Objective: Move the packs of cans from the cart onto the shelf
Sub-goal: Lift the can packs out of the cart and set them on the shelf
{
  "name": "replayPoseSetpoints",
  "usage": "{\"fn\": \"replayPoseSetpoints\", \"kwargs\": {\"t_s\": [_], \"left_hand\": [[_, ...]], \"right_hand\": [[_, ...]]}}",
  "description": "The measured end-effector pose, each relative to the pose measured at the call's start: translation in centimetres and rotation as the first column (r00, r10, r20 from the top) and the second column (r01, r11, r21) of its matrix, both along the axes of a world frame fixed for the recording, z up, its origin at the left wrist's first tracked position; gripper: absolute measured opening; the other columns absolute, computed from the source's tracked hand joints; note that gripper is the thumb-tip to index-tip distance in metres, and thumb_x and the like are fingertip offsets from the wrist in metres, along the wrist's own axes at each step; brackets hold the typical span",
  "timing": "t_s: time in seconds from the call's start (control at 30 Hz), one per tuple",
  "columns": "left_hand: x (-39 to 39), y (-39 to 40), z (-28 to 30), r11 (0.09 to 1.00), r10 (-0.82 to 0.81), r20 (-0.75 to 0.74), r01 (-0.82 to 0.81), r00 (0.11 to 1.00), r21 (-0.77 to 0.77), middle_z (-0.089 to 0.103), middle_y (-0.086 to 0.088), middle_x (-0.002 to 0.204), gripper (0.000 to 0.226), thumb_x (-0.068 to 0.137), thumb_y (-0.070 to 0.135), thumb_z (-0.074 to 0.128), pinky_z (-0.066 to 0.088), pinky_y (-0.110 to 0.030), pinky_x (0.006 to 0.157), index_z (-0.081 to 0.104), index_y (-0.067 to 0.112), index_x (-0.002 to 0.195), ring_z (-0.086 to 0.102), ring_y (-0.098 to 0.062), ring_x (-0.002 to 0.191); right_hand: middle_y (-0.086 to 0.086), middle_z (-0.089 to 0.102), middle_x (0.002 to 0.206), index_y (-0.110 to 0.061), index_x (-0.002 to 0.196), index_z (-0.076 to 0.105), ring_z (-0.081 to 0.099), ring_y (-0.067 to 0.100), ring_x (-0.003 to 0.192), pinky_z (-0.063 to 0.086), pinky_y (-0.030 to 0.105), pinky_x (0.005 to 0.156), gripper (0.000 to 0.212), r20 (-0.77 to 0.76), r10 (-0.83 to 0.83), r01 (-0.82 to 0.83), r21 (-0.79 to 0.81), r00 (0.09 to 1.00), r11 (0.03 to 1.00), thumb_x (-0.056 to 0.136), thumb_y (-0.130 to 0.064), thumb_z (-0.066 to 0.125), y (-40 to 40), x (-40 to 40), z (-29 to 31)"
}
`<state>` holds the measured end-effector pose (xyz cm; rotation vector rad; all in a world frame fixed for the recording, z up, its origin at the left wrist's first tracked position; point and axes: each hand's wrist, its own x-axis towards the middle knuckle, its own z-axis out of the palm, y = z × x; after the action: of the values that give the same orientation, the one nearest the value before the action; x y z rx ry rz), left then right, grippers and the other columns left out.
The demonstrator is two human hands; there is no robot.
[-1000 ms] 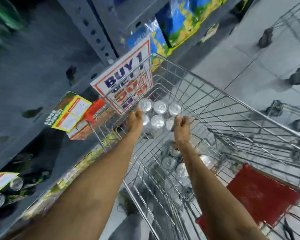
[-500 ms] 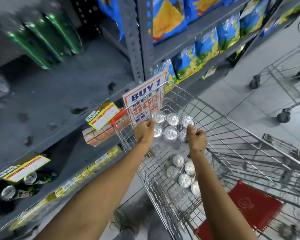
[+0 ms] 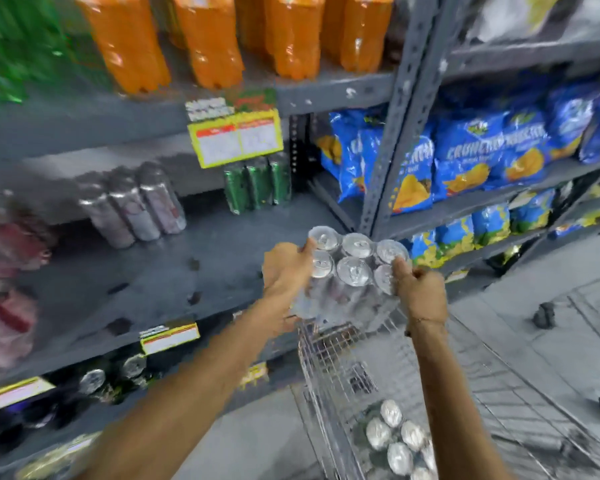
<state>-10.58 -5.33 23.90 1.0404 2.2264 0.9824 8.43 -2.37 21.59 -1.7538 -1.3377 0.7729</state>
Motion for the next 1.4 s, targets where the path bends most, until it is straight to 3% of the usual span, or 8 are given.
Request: {"fn": "replayPoseSetpoints", "kwargs": {"t_s": [0.2, 0.33, 0.47, 0.7, 0.93, 1.2, 1.33, 1.4], "left_hand": [[-9.4, -5.2, 3.1, 0.973, 0.215, -0.032, -0.211, 0.976, 0.091, 0.066, -0.024, 0.072, 0.060, 0.082, 0.053, 0.041, 0.048, -0.039, 0.068, 0.048, 0.006, 0.044, 0.063, -0.038, 0.084], [-15.6, -8.7, 3.8, 0.903, 0.396, 0.022, -0.394, 0.918, 0.175, 0.070, -0.025, 0.087, 0.058, 0.080, 0.050, 0.046, 0.049, -0.039, 0.080, 0.066, -0.003, 0.067, 0.061, -0.037, 0.089], [-20.2, -11.6, 4.1, 0.842, 0.503, 0.086, -0.510, 0.860, 0.177, 0.060, -0.012, 0.062, 0.053, 0.081, 0.045, 0.049, 0.042, -0.032, 0.064, 0.063, -0.003, 0.065, 0.062, -0.035, 0.083], [-24.9, -14.2, 2.6, 0.734, 0.653, 0.134, -0.666, 0.746, 0.131, 0.069, -0.026, 0.096, 0.055, 0.082, 0.045, 0.050, 0.049, -0.037, 0.076, 0.067, -0.008, 0.081, 0.062, -0.038, 0.092], [-27.4, -15.0, 2.0, 0.727, 0.666, 0.142, -0.680, 0.733, 0.097, 0.066, -0.030, 0.108, 0.054, 0.085, 0.042, 0.049, 0.047, -0.038, 0.087, 0.067, -0.008, 0.094, 0.058, -0.041, 0.103], [-29.1, -14.7, 1.1, 0.725, 0.657, 0.238, -0.686, 0.715, 0.058, 0.070, -0.023, 0.093, 0.053, 0.079, 0.045, 0.053, 0.050, -0.037, 0.079, 0.068, -0.006, 0.080, 0.063, -0.037, 0.088], [-30.7, -15.7, 0.9, 0.816, 0.541, 0.376, -0.578, 0.752, -0.018, 0.065, -0.013, 0.075, 0.043, 0.071, 0.047, 0.057, 0.056, -0.045, 0.083, 0.066, 0.005, 0.066, 0.061, -0.028, 0.071], [-30.8, -16.7, 1.1, 0.872, 0.490, 0.174, -0.483, 0.854, -0.086, 0.064, -0.014, 0.082, 0.048, 0.077, 0.048, 0.048, 0.052, -0.042, 0.081, 0.066, 0.003, 0.082, 0.058, -0.031, 0.078]], "right_hand": [[0.015, 0.052, 0.066, -0.014, 0.048, 0.042, 0.051, 0.025, 0.073, 0.044, 0.037, 0.073, 0.048, -0.007, 0.248, -0.247, 0.051, 0.969, 0.968, 0.084, -0.040, 0.061, 0.1, -10.5, 3.9], [0.011, 0.060, 0.066, -0.010, 0.056, 0.056, 0.057, 0.025, 0.071, 0.048, 0.037, 0.072, 0.041, -0.088, 0.390, -0.386, 0.056, 0.917, 0.921, 0.079, -0.043, 0.066, -0.2, -18.7, 4.8], [0.011, 0.053, 0.062, -0.011, 0.052, 0.053, 0.051, 0.020, 0.062, 0.054, 0.046, 0.073, 0.042, -0.177, 0.505, -0.507, 0.038, 0.845, 0.861, 0.069, -0.044, 0.072, -0.1, -25.9, 4.3], [0.013, 0.069, 0.074, -0.003, 0.062, 0.064, 0.065, 0.027, 0.075, 0.055, 0.043, 0.084, 0.044, -0.165, 0.604, -0.613, -0.003, 0.779, 0.790, 0.067, -0.045, 0.075, -0.4, -33.9, 2.9], [0.009, 0.065, 0.072, 0.009, 0.080, 0.067, 0.058, 0.019, 0.070, 0.051, 0.033, 0.073, 0.053, -0.142, 0.622, -0.633, -0.055, 0.770, 0.772, 0.071, -0.044, 0.073, -0.9, -37.6, 1.8], [0.010, 0.068, 0.077, 0.005, 0.080, 0.065, 0.060, 0.020, 0.072, 0.052, 0.034, 0.075, 0.051, -0.068, 0.640, -0.643, -0.054, 0.765, 0.764, 0.073, -0.044, 0.072, -0.1, -38.5, 1.1], [0.004, 0.063, 0.073, -0.009, 0.070, 0.058, 0.058, 0.018, 0.072, 0.046, 0.028, 0.068, 0.038, -0.062, 0.673, -0.675, -0.097, 0.737, 0.731, 0.076, -0.045, 0.069, -0.2, -38.1, 1.5], [0.004, 0.065, 0.076, -0.011, 0.072, 0.059, 0.061, 0.021, 0.079, 0.044, 0.027, 0.070, 0.032, -0.023, 0.671, -0.670, -0.095, 0.741, 0.736, 0.080, -0.042, 0.065, -0.7, -37.6, 1.8]]}}
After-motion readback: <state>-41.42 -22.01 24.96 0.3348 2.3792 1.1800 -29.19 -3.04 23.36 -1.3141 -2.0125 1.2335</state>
